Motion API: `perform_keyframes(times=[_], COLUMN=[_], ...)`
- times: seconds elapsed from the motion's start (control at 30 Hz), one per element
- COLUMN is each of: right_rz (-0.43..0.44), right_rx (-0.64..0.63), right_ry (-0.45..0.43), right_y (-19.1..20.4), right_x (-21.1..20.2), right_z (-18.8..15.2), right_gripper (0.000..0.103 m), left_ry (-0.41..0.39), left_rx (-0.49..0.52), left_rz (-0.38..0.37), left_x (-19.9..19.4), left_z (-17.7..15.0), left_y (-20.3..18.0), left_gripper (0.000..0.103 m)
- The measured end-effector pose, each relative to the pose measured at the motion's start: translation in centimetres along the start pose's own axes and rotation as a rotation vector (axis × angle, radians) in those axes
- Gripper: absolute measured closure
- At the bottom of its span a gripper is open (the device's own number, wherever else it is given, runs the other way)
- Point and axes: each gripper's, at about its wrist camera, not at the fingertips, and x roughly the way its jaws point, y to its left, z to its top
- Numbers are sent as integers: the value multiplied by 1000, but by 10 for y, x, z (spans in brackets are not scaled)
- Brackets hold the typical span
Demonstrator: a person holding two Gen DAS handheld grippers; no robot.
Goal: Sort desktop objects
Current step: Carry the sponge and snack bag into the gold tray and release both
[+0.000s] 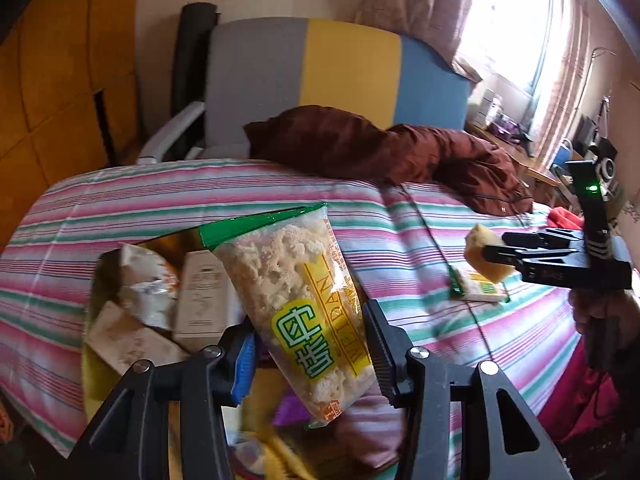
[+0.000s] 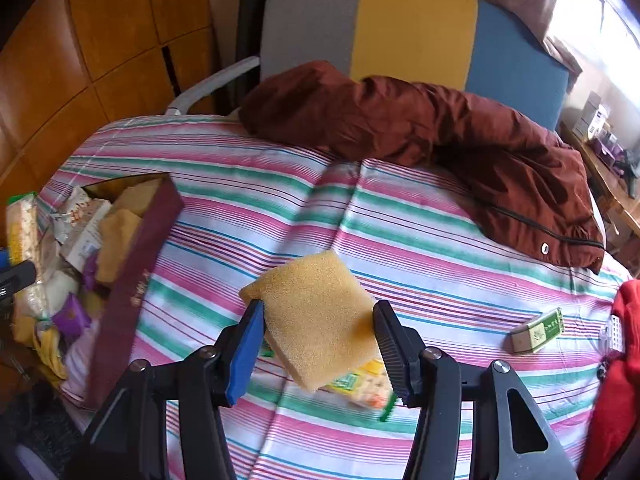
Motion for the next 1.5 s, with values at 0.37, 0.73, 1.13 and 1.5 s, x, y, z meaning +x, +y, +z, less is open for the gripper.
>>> perform_keyframes(times=[0.37, 0.73, 1.13, 1.5], right_rz=[126, 248, 277, 266], right_rx=[-84, -108, -41, 5], right_ry=[-38, -43, -85, -80], right_y=[89, 161, 195, 198], right_x=[-18, -19, -16, 0], right_z=[6, -2, 2, 8], right_gripper=[47, 47, 47, 43], left_ry=[-20, -1, 39, 36], left_rx=[-37, -95, -132, -142], left_rz=[84, 116, 139, 121], left_x=[-7, -9, 2, 4], left_z=[-10, -25, -40, -39], left_y=[33, 68, 92, 91], left_gripper=[54, 54, 54, 51])
